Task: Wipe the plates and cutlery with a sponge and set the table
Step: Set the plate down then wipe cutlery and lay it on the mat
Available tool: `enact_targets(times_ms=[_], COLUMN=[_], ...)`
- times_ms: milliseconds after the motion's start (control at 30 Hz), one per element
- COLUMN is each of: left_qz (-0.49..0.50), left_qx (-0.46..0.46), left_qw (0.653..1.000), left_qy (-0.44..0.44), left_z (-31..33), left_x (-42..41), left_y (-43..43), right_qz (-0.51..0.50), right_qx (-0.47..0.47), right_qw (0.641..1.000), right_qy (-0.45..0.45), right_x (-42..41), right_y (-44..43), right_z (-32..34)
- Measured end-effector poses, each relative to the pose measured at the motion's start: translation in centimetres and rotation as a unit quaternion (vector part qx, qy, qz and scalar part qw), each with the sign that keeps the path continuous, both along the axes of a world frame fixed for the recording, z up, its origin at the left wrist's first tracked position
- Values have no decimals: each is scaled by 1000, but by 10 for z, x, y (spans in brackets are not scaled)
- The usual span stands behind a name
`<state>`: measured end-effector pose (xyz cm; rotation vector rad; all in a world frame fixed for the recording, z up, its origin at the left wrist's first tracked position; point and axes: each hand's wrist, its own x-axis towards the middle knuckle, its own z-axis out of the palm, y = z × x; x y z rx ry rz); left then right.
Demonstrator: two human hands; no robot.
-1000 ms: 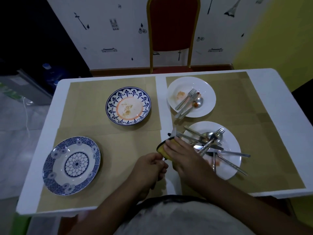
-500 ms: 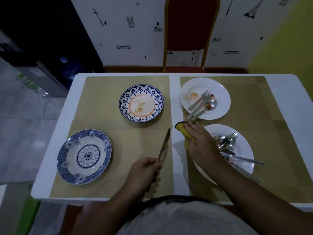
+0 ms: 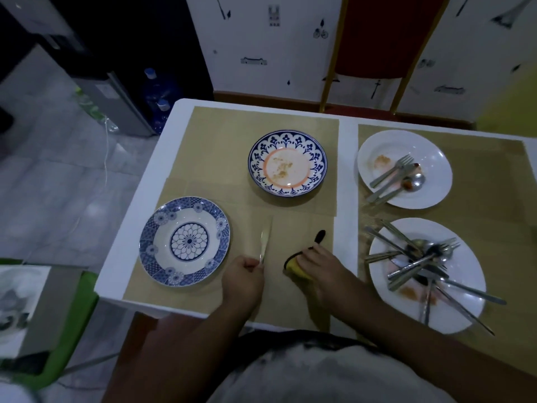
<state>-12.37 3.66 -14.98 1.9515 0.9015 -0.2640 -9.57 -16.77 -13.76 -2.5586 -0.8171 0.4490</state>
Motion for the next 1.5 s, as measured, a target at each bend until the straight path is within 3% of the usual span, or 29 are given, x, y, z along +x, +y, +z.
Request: enact_targets(times_ms=[167,467,567,800,967,1167,1367,1500], left_qz=[-93,-133,-148,-223,-261,-392,-420,-441], left_qx=[57,58,63,90,116,184,152,122], left_qw=[994,989,986,967,950,875,860,853], left_qy=[-19,-33,-40,-89,-125,-217,-246,-251], left_z=[-3,-7,-10,-7,-8,-9,-3,7], left_x=[-1,-7,-9,-20,-22,-24,-7,7], left_y=[9,17,21,22,27,25,-11,-48], right_qz=[13,-130,-131,-114,-113,-171,-259,-352], right_qx=[-62,-73,-103,-107,-47,23,96,181], right_qw=[997,985,979,982,987,979,956,913], right_qy=[42,83,116,104,101,106,96,98], right_x=[-13,-6,-4,-4,-8,-12,-16,-26], right_y=[2,11,18,23,26,20,-13,-47], right_z=[-17,-8,-10,-10,-11,6,26,41])
